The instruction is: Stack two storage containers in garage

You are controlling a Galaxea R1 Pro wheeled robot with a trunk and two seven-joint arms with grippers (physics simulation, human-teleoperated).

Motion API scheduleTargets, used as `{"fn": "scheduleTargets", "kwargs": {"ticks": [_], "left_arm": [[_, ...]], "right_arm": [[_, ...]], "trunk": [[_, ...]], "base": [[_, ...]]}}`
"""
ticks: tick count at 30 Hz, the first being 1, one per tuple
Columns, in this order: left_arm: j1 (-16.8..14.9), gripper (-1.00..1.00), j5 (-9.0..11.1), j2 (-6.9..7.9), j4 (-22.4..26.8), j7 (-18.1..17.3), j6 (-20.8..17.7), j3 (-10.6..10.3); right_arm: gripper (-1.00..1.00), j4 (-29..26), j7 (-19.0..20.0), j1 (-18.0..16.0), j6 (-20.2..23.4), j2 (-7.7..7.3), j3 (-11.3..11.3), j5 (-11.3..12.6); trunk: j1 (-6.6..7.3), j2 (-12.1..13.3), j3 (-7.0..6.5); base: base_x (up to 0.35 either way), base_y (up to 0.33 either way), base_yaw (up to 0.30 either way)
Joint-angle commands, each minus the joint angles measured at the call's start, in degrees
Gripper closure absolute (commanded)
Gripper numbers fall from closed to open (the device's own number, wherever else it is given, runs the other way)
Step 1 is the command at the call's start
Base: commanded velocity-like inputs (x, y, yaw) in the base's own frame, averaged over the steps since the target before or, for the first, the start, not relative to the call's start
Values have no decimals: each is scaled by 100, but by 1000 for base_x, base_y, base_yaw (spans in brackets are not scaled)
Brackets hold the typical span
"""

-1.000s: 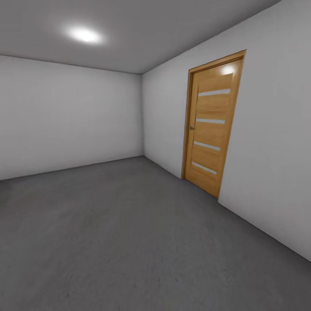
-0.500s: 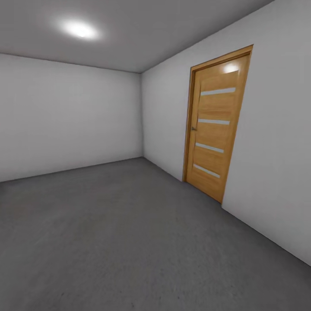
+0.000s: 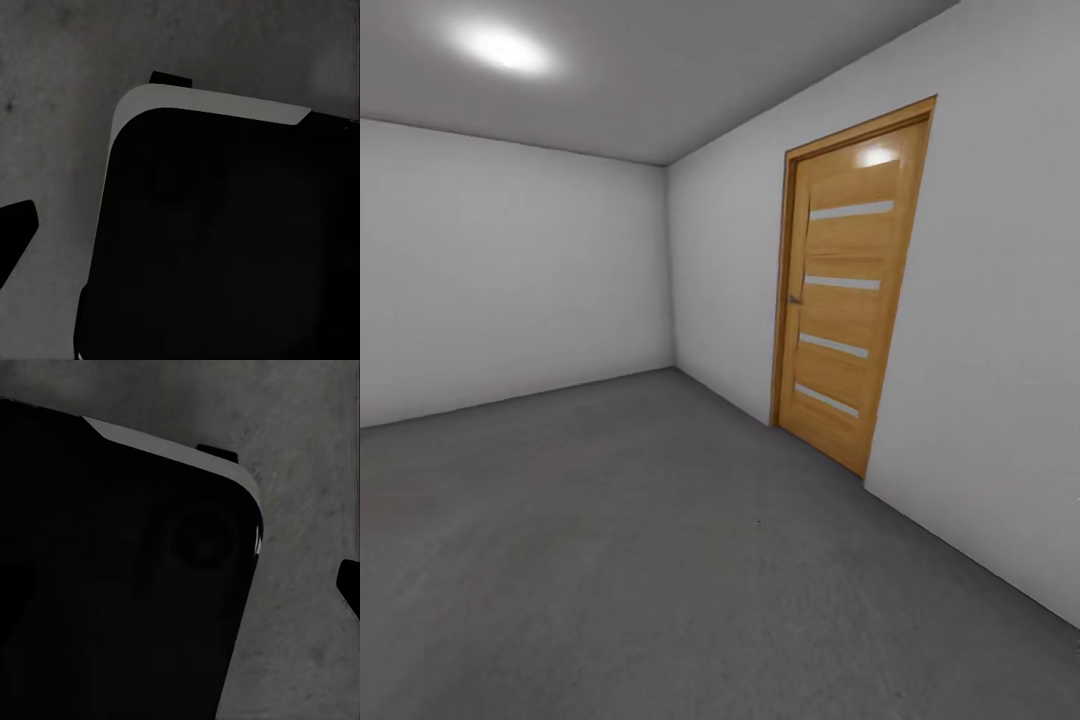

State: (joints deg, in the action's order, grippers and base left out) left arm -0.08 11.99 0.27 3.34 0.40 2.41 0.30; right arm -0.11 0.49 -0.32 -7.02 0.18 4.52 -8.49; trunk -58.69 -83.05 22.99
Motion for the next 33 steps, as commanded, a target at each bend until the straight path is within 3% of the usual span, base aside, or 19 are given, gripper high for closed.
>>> {"fn": "scheduleTargets", "kwargs": {"ticks": [1,22,33], "left_arm": [[-1,-100,31,0,0,4,14,-1],[-1,-100,23,1,0,4,23,5],[-1,-100,22,0,-2,4,14,0]], "right_arm": [[-100,2,5,-3,-15,-6,42,-4],[-100,20,21,-3,28,8,90,-48],[-100,20,-20,-3,23,-23,143,-94]], "trunk": [[-3,-3,6],[-3,-3,6],[-3,-3,6]], "base": [[325,46,-267],[325,129,-285],[325,154,-54]]}}
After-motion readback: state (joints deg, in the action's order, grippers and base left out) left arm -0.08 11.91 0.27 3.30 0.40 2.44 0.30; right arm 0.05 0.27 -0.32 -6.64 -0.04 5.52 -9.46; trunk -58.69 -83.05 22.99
